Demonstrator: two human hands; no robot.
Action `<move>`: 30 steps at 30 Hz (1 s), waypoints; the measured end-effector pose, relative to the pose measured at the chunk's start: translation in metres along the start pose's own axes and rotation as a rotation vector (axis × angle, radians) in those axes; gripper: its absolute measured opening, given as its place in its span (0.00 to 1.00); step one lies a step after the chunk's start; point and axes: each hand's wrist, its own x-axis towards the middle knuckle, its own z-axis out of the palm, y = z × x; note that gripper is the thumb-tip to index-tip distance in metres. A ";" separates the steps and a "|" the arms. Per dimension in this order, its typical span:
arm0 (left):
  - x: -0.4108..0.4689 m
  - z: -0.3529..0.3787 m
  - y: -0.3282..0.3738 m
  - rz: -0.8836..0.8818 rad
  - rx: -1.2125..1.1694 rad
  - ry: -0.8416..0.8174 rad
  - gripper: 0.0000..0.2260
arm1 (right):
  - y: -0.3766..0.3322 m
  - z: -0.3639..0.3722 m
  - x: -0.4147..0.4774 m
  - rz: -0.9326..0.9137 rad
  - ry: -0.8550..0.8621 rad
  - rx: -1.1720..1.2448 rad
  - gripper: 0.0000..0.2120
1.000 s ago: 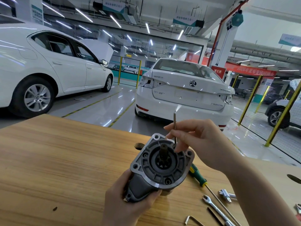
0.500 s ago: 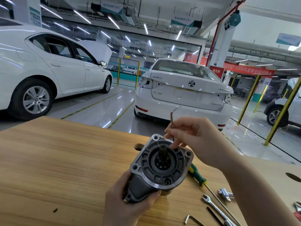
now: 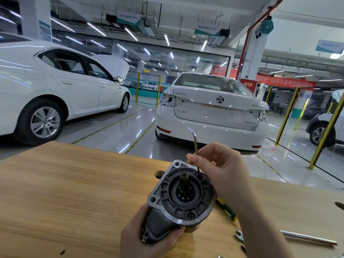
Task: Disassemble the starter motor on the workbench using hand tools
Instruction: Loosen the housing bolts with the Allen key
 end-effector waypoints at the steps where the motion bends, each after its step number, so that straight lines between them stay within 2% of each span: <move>1: 0.000 0.000 -0.001 -0.011 0.000 0.001 0.28 | 0.001 0.001 0.000 -0.018 -0.003 -0.017 0.07; 6: -0.001 -0.002 -0.001 -0.067 -0.033 -0.015 0.24 | 0.002 -0.005 0.001 -0.050 -0.073 -0.055 0.05; 10: 0.000 -0.003 0.004 -0.097 -0.069 -0.056 0.25 | 0.004 -0.009 0.000 -0.070 -0.137 -0.001 0.09; 13: 0.002 -0.003 0.006 -0.113 -0.115 -0.053 0.26 | 0.003 -0.010 -0.001 -0.062 -0.148 0.074 0.03; 16: 0.003 -0.001 0.004 -0.130 -0.141 -0.044 0.28 | 0.003 -0.007 0.000 -0.062 -0.129 0.075 0.02; 21: 0.006 -0.003 0.004 -0.167 -0.176 -0.045 0.31 | 0.006 0.005 0.003 -0.029 0.009 0.050 0.07; 24: 0.006 -0.003 0.004 -0.147 -0.161 -0.043 0.29 | 0.005 0.008 0.004 -0.031 -0.002 0.008 0.06; 30: 0.001 -0.004 0.005 -0.109 -0.124 -0.063 0.28 | 0.004 0.001 0.004 -0.016 -0.050 0.070 0.06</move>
